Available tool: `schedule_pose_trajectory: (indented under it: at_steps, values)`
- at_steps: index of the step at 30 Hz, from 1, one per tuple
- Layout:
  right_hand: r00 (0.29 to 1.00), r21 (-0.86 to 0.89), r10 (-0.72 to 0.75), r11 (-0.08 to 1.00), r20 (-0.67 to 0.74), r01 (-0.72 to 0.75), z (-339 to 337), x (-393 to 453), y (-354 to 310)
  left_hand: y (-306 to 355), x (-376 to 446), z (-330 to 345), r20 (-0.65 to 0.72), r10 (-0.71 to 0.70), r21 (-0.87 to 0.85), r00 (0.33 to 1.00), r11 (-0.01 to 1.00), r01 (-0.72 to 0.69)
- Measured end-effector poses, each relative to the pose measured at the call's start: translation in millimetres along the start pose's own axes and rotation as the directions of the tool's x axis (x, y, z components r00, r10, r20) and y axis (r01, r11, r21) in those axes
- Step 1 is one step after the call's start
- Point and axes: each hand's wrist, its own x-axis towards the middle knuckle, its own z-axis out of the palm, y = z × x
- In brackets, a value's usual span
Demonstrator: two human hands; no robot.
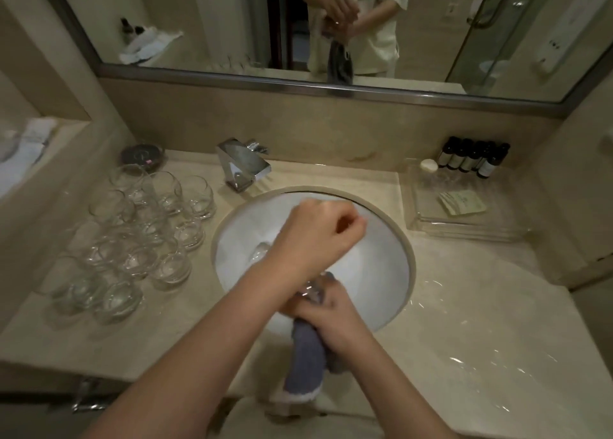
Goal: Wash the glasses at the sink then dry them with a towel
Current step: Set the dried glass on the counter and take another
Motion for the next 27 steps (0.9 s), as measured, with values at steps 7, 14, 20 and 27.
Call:
schedule_pose_trajectory:
  at_steps: [7,14,20,27]
  values:
    - [0.984,-0.164,-0.137,0.979,-0.115,0.117,-37.4,25.5,-23.0,-42.4,4.7,-37.3,-0.158,-0.277,0.086,0.948,0.952,0.293]
    - [0.982,-0.290,-0.179,0.945,-0.066,0.153,-36.8,33.7,-27.0,-36.3,9.3,-34.7,0.158,-0.576,-0.350,0.802,0.727,0.591]
    - [0.990,-0.235,-0.130,0.966,-0.059,0.113,-32.9,27.3,-24.7,-45.8,5.2,-12.0,0.036,-0.506,-0.366,0.862,0.795,0.483]
    - [0.956,0.370,0.292,0.888,0.002,-0.272,-40.6,21.6,-34.0,-56.1,-7.8,-1.9,-0.299,0.036,-0.195,0.953,0.976,-0.098]
